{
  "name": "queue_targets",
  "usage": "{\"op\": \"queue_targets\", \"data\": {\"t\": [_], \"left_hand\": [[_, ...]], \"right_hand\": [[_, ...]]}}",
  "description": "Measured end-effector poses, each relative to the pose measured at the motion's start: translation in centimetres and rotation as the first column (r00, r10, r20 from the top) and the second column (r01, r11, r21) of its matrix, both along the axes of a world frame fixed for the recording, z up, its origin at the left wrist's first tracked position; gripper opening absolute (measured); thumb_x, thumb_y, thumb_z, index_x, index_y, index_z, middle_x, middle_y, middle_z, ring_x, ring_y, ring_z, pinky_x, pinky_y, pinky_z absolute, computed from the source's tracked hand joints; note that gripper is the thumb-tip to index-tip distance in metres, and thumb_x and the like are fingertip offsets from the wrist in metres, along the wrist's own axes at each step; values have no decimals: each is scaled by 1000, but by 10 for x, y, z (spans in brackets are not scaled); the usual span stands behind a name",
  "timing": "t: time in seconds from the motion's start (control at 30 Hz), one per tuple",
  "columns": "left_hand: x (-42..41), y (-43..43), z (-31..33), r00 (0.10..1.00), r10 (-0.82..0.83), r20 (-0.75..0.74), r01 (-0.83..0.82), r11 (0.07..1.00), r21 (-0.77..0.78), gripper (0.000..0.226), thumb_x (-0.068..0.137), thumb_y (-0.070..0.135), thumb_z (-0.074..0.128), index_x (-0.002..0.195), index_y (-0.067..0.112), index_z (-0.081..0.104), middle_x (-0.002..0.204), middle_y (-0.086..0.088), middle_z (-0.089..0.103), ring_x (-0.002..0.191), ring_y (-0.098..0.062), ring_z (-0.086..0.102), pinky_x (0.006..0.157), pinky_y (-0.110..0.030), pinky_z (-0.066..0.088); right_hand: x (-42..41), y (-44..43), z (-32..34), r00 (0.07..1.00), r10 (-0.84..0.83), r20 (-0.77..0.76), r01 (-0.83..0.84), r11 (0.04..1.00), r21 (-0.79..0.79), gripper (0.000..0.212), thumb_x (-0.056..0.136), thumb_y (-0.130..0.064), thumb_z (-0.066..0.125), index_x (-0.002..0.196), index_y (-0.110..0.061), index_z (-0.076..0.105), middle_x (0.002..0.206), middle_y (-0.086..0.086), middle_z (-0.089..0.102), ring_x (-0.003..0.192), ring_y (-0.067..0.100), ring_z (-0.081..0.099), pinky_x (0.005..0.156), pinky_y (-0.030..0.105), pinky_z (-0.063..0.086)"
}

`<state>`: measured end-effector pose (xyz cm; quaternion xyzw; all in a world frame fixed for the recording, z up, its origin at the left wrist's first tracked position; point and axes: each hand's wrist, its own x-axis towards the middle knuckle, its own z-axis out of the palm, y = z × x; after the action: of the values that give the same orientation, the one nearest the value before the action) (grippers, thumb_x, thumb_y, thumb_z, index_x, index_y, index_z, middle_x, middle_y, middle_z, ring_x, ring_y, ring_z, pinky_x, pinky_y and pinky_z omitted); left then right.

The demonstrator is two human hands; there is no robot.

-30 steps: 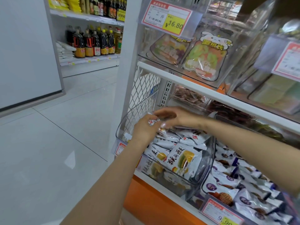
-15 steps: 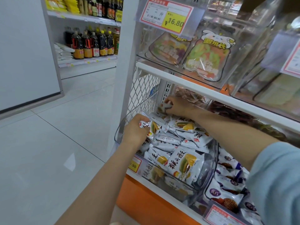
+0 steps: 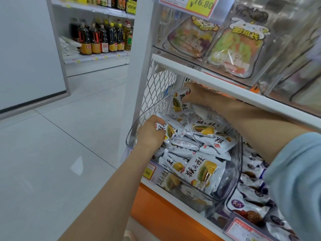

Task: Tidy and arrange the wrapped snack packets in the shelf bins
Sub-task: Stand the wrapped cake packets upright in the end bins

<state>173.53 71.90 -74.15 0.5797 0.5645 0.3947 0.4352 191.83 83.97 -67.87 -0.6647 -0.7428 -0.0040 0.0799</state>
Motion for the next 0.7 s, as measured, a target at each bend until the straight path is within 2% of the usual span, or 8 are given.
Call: {"op": "queue_targets", "data": {"t": [0.1,0.17,0.23,0.33,0.47,0.53,0.6,0.7], "left_hand": [[0,1,-1,1000,-1,8,1,1000,-3,22,91,7,54,108,20,57,115,-2,55,87,-16,51,72,-25,42],[1,1,0,1000,-1,10,1,1000,-4,22,91,6,54,108,20,57,111,-1,52,90,-14,50,70,-24,40],[2,1,1,1000,0,14,0,1000,-4,22,91,5,54,107,19,57,111,-2,52,92,-19,54,69,-25,41],[4,-1,3,1000,-6,1,6,1000,-1,23,91,5,55,110,17,58,128,-8,53,117,-22,50,82,-24,40],[5,0,2,999,-28,-18,28,1000,0,24,90,3,55,110,16,58,131,-8,52,124,-20,46,84,-23,39],[5,1,1,999,-30,-19,30,1000,6,23,90,4,56,109,17,58,129,-7,52,122,-20,47,85,-25,41],[6,1,1,999,-39,-17,39,999,19,22,90,4,55,107,18,57,117,-4,53,109,-21,54,78,-24,40],[7,0,0,999,-53,-6,53,996,76,27,90,1,53,103,23,44,86,6,48,56,-15,46,56,-27,37]], "right_hand": [[1,-3,3,1000,-2,17,2,1000,6,42,87,-16,61,123,1,45,72,-9,32,61,2,30,57,13,26],[-2,-5,1,999,-23,28,23,1000,-16,40,87,-15,60,119,1,44,73,-5,37,64,9,39,55,18,31],[0,-5,-7,1000,-12,-14,12,999,-43,38,87,-12,60,119,1,44,83,3,47,78,21,52,62,26,37],[2,-3,-19,994,-27,-106,28,1000,8,29,87,-11,62,113,-3,51,107,12,59,99,26,56,76,30,42],[0,1,-24,986,-61,-154,65,998,23,18,87,-9,64,104,-9,60,111,12,63,100,25,59,78,27,43],[-1,0,-29,994,-52,-95,57,998,41,15,90,-4,57,104,-8,59,105,13,64,95,26,61,74,27,44],[0,-2,-35,994,-35,100,23,993,118,17,93,-4,45,105,-6,57,102,15,62,95,28,61,68,28,40],[3,-4,-36,953,-45,300,-25,974,227,30,97,-18,43,124,-9,49,123,17,50,110,33,51,77,35,40]]}}
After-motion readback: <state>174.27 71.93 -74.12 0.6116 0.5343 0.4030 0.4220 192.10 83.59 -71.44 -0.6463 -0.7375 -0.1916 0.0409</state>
